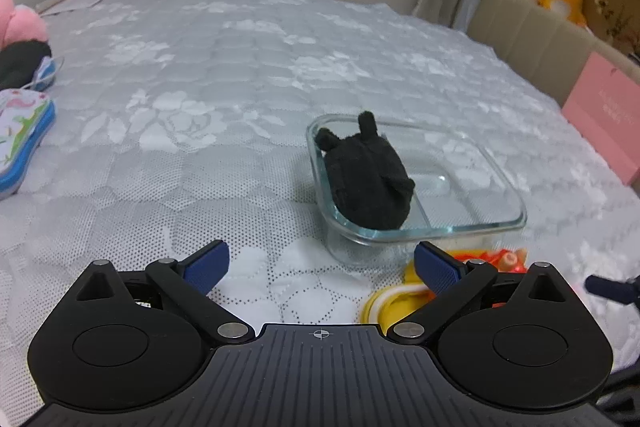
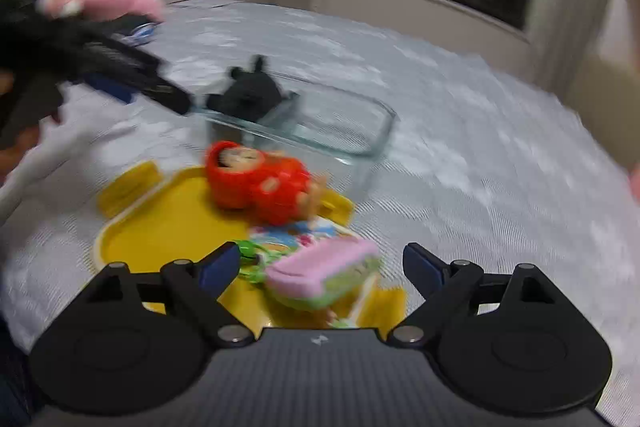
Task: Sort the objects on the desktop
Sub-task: 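Grasp the pink-and-green toy with the right tool and lift it, then lower the pink-and-green toy into the glass container and open the right tool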
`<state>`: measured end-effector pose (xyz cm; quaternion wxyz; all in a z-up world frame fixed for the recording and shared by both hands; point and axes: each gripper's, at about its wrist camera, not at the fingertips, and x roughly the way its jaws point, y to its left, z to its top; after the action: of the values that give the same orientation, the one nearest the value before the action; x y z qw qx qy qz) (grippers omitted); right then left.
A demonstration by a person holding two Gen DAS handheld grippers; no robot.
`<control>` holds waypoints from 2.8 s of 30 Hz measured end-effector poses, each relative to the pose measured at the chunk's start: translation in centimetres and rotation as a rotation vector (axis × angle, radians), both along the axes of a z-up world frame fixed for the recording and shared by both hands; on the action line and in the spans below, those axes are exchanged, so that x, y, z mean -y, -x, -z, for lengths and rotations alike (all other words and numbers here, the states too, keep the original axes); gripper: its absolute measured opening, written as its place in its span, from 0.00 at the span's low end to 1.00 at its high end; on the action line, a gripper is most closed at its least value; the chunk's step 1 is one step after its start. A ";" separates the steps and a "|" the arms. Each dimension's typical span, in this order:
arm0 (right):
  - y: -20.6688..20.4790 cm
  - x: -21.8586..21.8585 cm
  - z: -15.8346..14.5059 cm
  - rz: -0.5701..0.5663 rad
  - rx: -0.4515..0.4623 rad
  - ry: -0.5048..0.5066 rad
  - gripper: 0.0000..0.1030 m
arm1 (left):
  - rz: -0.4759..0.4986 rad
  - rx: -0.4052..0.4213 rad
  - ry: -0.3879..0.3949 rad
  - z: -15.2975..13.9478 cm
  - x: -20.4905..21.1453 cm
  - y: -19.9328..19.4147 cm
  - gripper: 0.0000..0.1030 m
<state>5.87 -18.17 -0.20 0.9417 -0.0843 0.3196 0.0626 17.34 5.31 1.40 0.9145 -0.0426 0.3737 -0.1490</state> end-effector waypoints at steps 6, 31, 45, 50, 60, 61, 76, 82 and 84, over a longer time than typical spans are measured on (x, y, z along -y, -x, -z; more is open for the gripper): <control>-2.0 3.9 1.0 0.083 -0.122 -0.328 0.58 | 0.043 0.013 -0.047 0.0 1.3 0.3 0.99; -9.4 2.2 -13.1 -0.034 0.166 -0.309 0.57 | 0.030 -0.041 -0.024 1.2 0.3 -1.0 0.99; -15.9 -1.3 -4.1 -0.004 -0.083 -0.306 0.58 | 0.056 -0.057 -0.041 1.6 0.7 -1.1 0.99; -15.8 -1.2 -3.3 0.000 -0.126 -0.311 0.58 | 0.060 -0.056 -0.042 1.6 1.0 -1.2 0.99; -15.1 -1.6 -3.9 0.001 -0.093 -0.270 0.31 | 0.080 -0.052 -0.062 1.7 1.5 -0.9 0.99; -14.9 -1.5 -4.4 -0.006 -0.085 -0.280 0.30 | 0.079 -0.052 -0.060 1.7 1.4 -0.9 0.99; -14.6 -3.5 -4.3 -0.050 -0.114 -0.201 0.30 | 0.086 -0.044 -0.068 1.5 1.6 -0.5 0.99; -15.3 -3.7 -3.0 -0.033 -0.156 -0.192 0.30 | 0.085 -0.045 -0.069 1.5 1.4 -0.5 0.99; -15.3 -3.6 -3.2 -0.036 -0.175 -0.192 0.39 | 0.083 -0.048 -0.071 1.6 1.4 -0.6 0.99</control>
<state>21.20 -14.58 2.97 0.9127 0.0061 0.3916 0.1167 17.94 3.88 -0.19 0.8992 0.0020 0.4021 -0.1725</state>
